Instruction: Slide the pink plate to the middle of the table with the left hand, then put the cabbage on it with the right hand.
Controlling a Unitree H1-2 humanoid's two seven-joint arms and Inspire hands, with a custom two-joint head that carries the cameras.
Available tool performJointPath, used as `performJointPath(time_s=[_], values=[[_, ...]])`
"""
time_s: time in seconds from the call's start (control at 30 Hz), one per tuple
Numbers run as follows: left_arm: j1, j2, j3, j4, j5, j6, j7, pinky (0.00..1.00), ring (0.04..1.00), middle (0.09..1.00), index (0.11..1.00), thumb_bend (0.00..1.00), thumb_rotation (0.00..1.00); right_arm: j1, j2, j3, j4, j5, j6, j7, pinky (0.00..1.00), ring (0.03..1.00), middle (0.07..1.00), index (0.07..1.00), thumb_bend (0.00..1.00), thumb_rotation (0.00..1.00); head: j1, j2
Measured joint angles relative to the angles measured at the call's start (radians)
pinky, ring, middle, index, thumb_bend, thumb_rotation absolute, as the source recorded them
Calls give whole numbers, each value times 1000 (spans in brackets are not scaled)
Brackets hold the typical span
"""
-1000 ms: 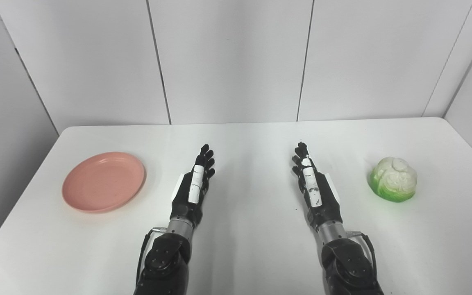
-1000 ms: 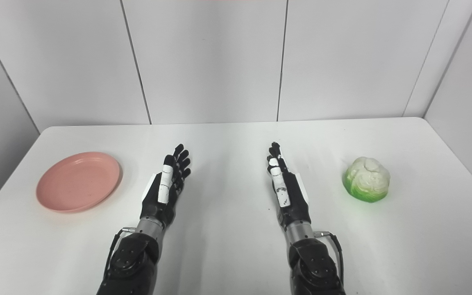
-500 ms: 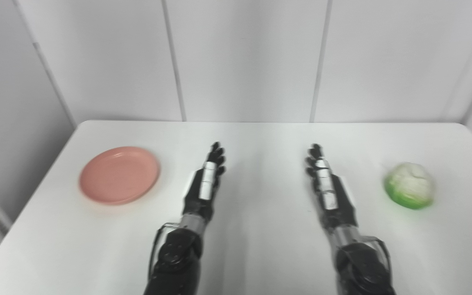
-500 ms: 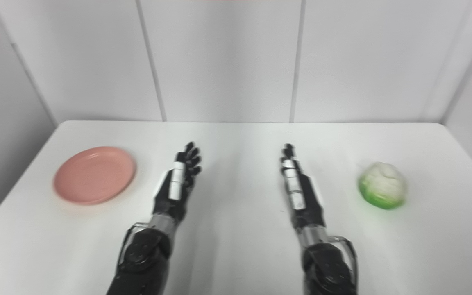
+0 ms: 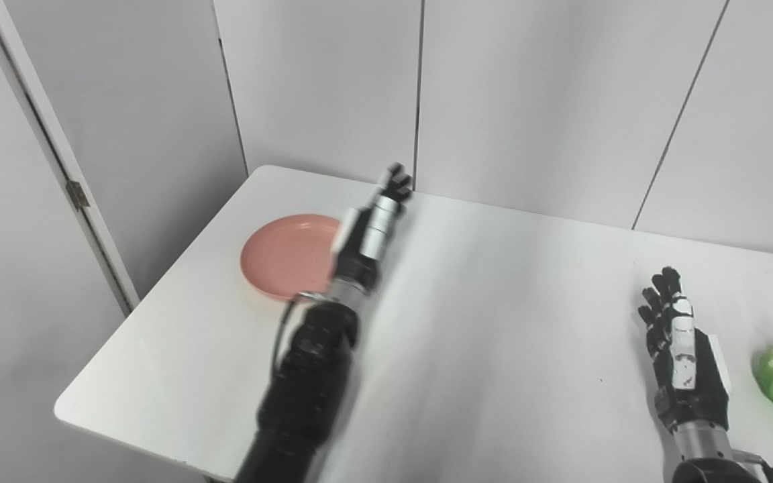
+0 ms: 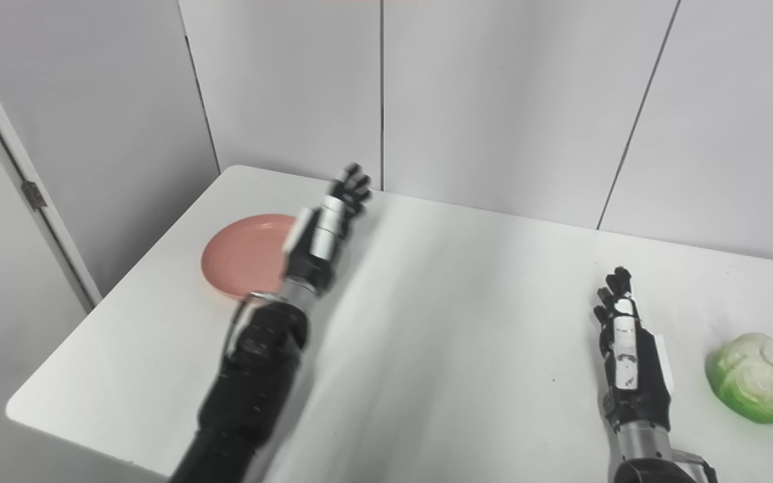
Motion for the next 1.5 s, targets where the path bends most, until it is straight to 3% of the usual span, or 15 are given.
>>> performJointPath(time_s=[0.3, 0.53, 0.73, 1.1, 1.2, 1.5], values=[[-9, 108, 74, 40, 9, 1, 64, 766, 714, 711, 714, 828, 1000, -17, -5, -7, 27, 9, -28, 19, 1000, 1000, 1000, 1000, 693, 1000, 11, -12], [-27, 187, 146, 144, 9, -29, 119, 688, 686, 680, 679, 810, 1000, -18, -4, -10, 29, 10, -29, 20, 1000, 1000, 1000, 1000, 692, 1000, 12, -18], [-29, 234, 154, 278, 16, -88, 149, 688, 693, 694, 685, 818, 1000, -17, -5, -11, 28, 6, -29, 19, 1000, 1000, 1000, 1000, 691, 1000, 8, -18], [-50, 258, 148, 442, 5, -169, 157, 724, 697, 691, 691, 826, 1000, -16, -4, -14, 26, 3, -29, 19, 1000, 1000, 1000, 1000, 688, 1000, 8, -18], [-60, 254, 125, 486, 6, -182, 154, 775, 732, 718, 713, 785, 1000, -15, -3, -15, 24, 4, -29, 18, 1000, 1000, 1000, 1000, 683, 1000, 5, -17], [-78, 229, 64, 599, -9, -233, 92, 846, 790, 759, 757, 820, 1000, -11, -2, -17, 18, 2, -29, 16, 1000, 1000, 1000, 1000, 683, 1000, 0, -8]])
